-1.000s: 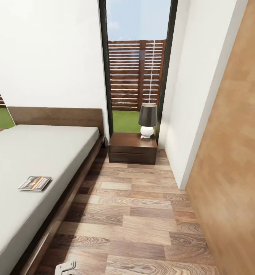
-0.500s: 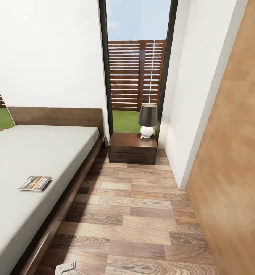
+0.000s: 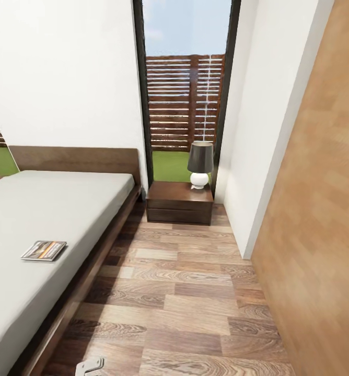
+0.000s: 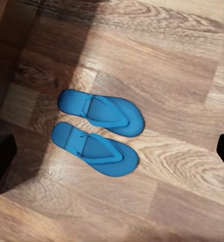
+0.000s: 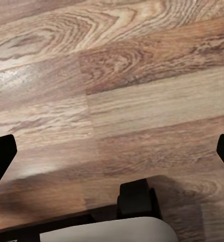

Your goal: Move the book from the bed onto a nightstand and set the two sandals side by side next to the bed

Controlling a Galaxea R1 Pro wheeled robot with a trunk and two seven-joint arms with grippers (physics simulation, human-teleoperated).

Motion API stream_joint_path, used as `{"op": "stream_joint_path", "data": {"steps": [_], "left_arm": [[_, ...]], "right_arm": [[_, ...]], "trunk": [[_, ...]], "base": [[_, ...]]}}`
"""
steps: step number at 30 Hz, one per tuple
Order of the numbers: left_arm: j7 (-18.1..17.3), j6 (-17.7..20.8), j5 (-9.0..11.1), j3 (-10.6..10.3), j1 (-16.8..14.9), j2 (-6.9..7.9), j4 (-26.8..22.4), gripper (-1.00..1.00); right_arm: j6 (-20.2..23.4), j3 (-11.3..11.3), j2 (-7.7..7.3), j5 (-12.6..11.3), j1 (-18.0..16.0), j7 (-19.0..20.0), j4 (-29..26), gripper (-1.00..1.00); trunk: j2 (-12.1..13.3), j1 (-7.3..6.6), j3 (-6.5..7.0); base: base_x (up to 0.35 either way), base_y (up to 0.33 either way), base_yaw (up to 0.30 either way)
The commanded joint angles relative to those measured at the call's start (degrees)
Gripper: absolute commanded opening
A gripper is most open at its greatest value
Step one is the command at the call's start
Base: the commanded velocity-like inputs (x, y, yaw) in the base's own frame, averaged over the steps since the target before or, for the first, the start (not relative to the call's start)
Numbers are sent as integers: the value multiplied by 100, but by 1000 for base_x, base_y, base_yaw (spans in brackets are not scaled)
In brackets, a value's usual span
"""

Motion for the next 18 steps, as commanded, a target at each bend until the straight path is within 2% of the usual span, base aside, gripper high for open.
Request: {"op": "stream_joint_path", "data": {"steps": [1, 18], "left_arm": [[20, -22, -60, 46, -5, 0, 9, 100], [20, -22, -52, 50, -9, 0, 10, 100]], "right_arm": [[-10, -42, -1, -17, -4, 31, 6, 100], [-10, -42, -1, -17, -4, 32, 8, 100]], "trunk": [[-2, -1, -5], [-2, -1, 9]], "base": [[44, -50, 0], [18, -17, 0]]}}
